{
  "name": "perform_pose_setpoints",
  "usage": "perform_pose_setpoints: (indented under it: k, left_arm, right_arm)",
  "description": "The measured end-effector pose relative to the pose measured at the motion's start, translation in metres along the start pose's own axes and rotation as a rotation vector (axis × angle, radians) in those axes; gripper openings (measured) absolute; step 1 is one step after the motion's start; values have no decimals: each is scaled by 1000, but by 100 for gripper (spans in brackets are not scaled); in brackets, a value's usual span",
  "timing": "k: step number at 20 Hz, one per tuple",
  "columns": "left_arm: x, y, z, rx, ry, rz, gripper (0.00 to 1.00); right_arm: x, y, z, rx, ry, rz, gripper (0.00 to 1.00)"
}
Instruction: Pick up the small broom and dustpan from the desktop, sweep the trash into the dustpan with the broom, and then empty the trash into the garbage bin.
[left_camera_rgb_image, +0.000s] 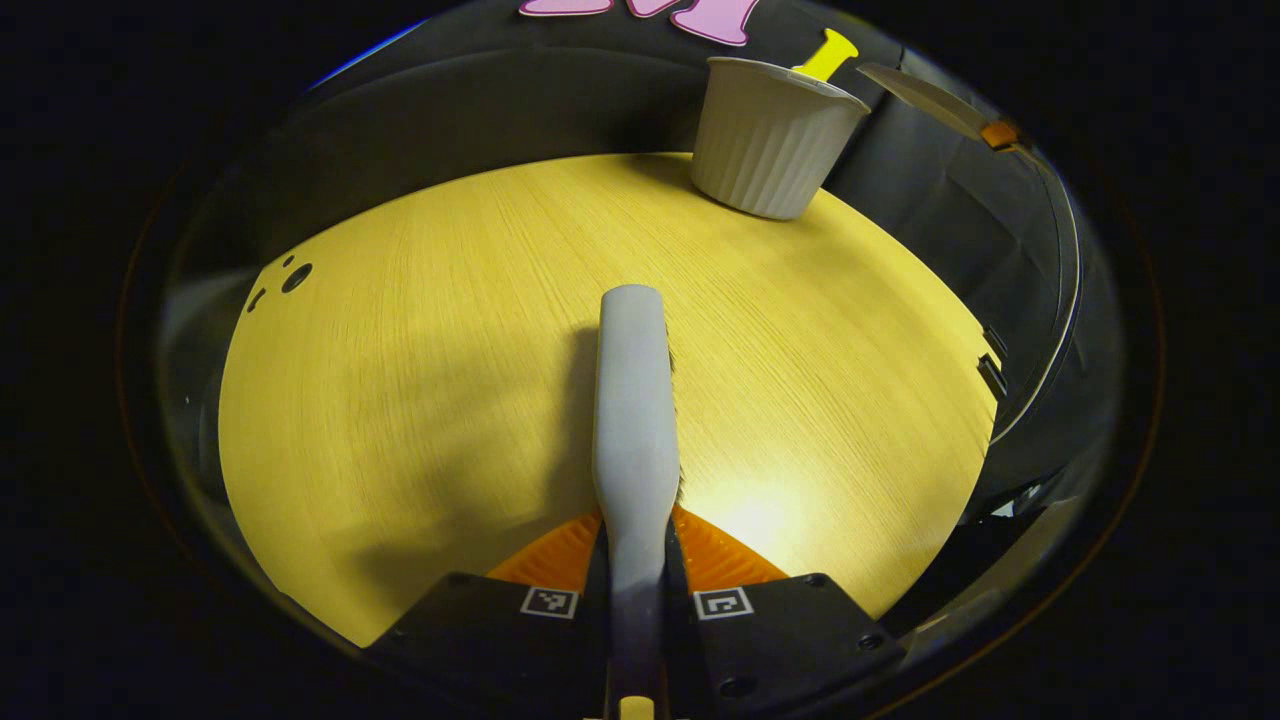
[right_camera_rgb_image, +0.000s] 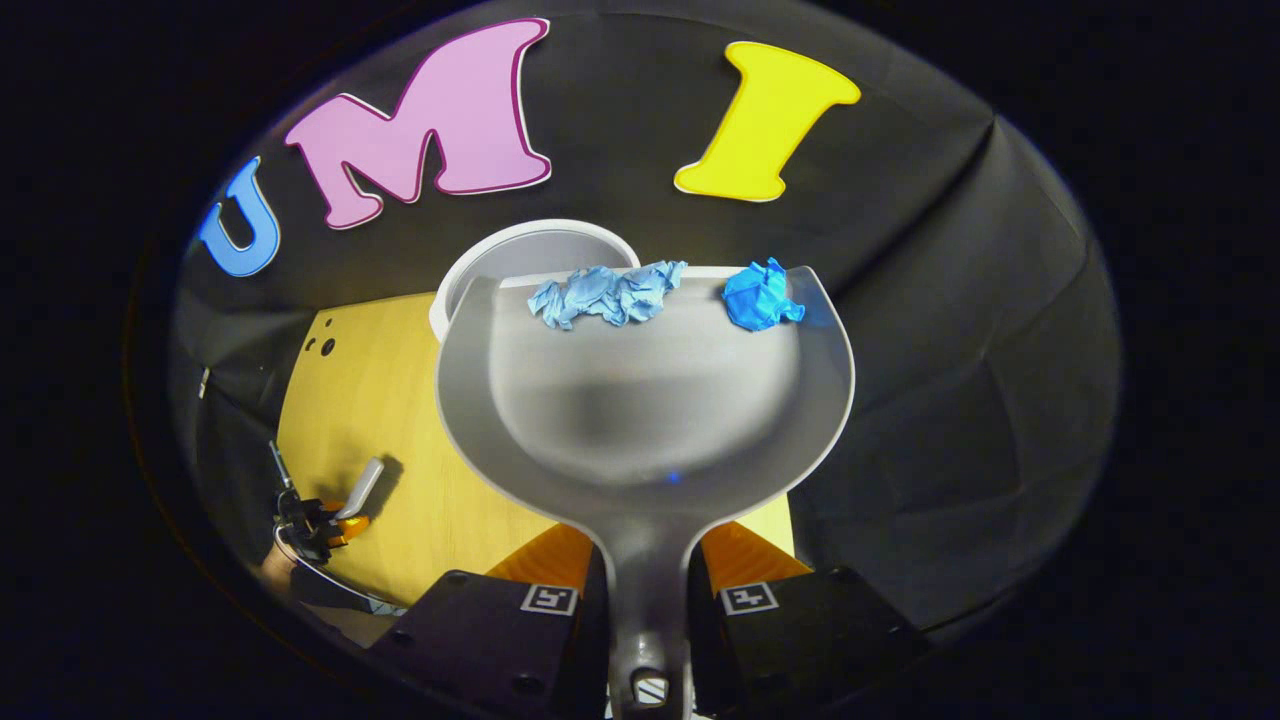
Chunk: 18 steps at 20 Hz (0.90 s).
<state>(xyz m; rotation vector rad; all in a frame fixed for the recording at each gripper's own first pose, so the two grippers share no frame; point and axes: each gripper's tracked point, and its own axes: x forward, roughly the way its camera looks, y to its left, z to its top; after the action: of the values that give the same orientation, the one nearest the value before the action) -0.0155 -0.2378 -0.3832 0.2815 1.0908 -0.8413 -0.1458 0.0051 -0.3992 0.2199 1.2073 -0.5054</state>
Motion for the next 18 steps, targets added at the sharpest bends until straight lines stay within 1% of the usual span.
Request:
perform_pose_setpoints:
  k: [3,4,5,6,7,9,14,17,18]
  left_arm:
    - [-4,6,-6,-22,-3,1,28]
    - [-4,8,-7,-27,-2,0,24]
    - [-4,9,-8,-29,-2,-1,28]
    - [-3,8,-9,-28,-3,-3,24]
    - [-3,8,-8,-28,-3,-5,28]
    - [-3,9,-9,-31,-5,-6,28]
    - [1,11,-9,-41,-5,-9,28]
    - [2,14,-9,-43,-2,-8,28]
    - [2,14,-10,-42,-1,-8,31]
  right_arm:
    - [4,-4,-5,-58,41,-55,37]
    - [4,-8,-4,-82,59,-69,37]
    - [3,-11,-5,-101,74,-81,36]
    - [-2,-13,-5,-114,88,-89,37]
    - [-5,-14,-6,-121,101,-95,37]
    - [-6,-19,-6,-153,127,-112,37]
    - [-10,-45,-4,-284,177,-182,37]
    - [-19,-64,-1,-384,200,-247,37]
    - [-22,-70,0,-416,208,-259,37]
